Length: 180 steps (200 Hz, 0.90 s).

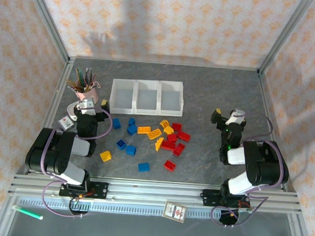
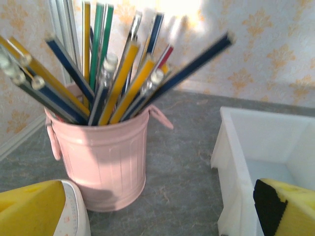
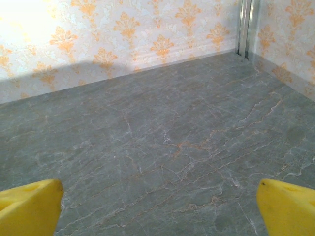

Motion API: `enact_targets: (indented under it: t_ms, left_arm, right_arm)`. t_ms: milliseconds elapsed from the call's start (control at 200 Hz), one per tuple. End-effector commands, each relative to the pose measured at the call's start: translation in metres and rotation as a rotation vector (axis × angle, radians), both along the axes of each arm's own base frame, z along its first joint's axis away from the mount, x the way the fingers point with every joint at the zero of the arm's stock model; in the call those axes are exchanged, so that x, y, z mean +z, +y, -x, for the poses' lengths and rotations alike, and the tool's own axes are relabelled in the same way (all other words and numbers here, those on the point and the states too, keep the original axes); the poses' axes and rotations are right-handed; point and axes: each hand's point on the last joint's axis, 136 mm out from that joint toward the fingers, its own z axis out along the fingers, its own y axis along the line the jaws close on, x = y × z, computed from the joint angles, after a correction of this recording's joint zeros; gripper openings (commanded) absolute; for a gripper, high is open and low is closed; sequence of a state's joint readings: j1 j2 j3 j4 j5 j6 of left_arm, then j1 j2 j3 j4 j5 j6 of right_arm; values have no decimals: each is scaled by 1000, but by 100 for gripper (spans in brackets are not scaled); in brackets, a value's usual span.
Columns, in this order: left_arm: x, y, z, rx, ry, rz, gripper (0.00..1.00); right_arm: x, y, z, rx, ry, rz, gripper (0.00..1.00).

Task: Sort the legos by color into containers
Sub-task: Pick up the lego from the middle-left of the table.

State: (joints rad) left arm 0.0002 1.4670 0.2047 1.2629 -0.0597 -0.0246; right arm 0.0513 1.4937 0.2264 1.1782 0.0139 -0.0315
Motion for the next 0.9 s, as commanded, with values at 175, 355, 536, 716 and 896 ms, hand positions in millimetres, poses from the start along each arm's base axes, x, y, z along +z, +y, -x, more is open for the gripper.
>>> enact_targets:
  t_ms: [175,355,536,716,896]
  left_arm:
    - [50,4,25,23,-119,31,99]
    - [79,5,29,29,-147,144,99]
    - [85,11,34,79,-180,413,100]
    - [65,3,35,68,-79,537,99]
    - [45,-20,36,7,115,606,99]
  right_arm:
    - [43,-14,5,-88,-23,-78,100]
    - [62,-6,13,-74,-16,-261,100]
    - [49,7,27,-62,89,-463,100]
    - [42,21,33,-2,159,-494,100]
    - [29,49,31,60,291,-472,100]
